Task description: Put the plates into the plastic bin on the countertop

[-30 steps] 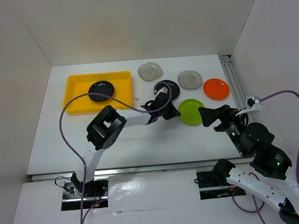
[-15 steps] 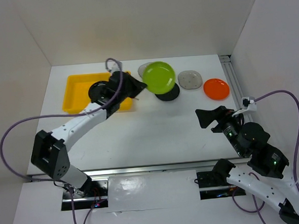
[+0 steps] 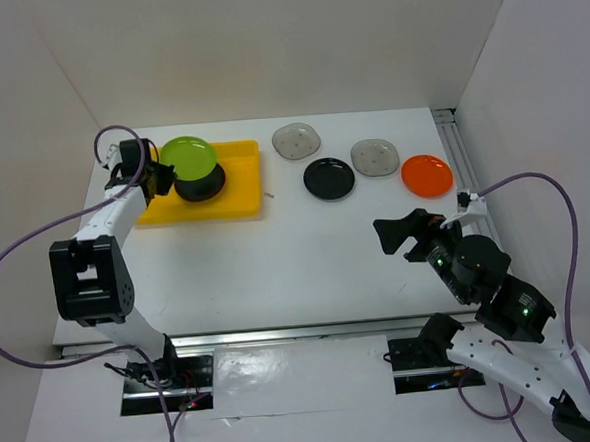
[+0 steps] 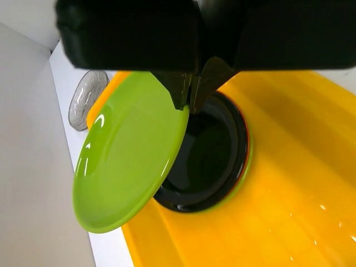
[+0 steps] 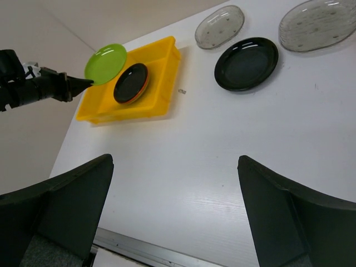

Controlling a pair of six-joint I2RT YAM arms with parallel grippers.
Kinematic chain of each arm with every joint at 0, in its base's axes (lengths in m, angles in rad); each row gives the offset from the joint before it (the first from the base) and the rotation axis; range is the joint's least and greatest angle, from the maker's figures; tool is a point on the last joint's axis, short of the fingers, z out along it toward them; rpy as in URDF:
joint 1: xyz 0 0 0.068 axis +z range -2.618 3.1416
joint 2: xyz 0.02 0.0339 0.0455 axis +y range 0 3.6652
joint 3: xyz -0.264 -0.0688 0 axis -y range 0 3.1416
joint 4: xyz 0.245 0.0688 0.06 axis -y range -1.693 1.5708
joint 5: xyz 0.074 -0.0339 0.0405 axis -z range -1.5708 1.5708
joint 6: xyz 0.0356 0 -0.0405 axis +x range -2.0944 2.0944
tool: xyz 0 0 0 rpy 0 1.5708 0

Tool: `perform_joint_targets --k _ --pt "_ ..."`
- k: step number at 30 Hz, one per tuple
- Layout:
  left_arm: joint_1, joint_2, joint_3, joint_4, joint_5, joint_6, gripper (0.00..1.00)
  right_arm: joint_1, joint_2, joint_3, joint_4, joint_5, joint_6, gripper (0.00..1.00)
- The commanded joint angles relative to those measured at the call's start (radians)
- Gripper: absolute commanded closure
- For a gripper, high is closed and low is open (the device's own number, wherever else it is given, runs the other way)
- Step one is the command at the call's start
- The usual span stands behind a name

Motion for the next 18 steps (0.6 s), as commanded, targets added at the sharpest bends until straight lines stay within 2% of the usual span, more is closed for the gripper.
perform_joint_targets --k 1,7,8,10,14,16,18 --pt "0.047 0.060 0.092 0.017 0.100 0.041 1.00 0.007 0.024 -0.016 0.060 -0.001 -0.003 0.00" --pt "0.083 0.129 0.080 0.043 0.174 0.072 1.00 0.007 0.111 -0.044 0.135 -0.021 -0.023 0.00" --pt "0.083 0.145 0.080 0.043 0.187 0.072 0.97 0.007 0.128 -0.044 0.159 -0.021 -0.023 0.00" --pt "0.083 0.184 0.095 0.033 0.221 0.095 0.86 0.007 0.172 -0.056 0.192 -0.021 -0.023 0.00" --pt "0.083 0.206 0.105 0.023 0.243 0.106 0.35 -0.012 0.275 -0.093 0.304 -0.001 -0.013 0.00" --pt "0.083 0.194 0.090 0.043 0.253 0.106 0.33 -0.076 0.344 -0.102 0.374 -0.001 0.008 0.00" --pt "0.092 0.180 0.080 0.043 0.264 0.106 0.26 -0.154 0.464 -0.102 0.481 -0.144 0.039 0.00"
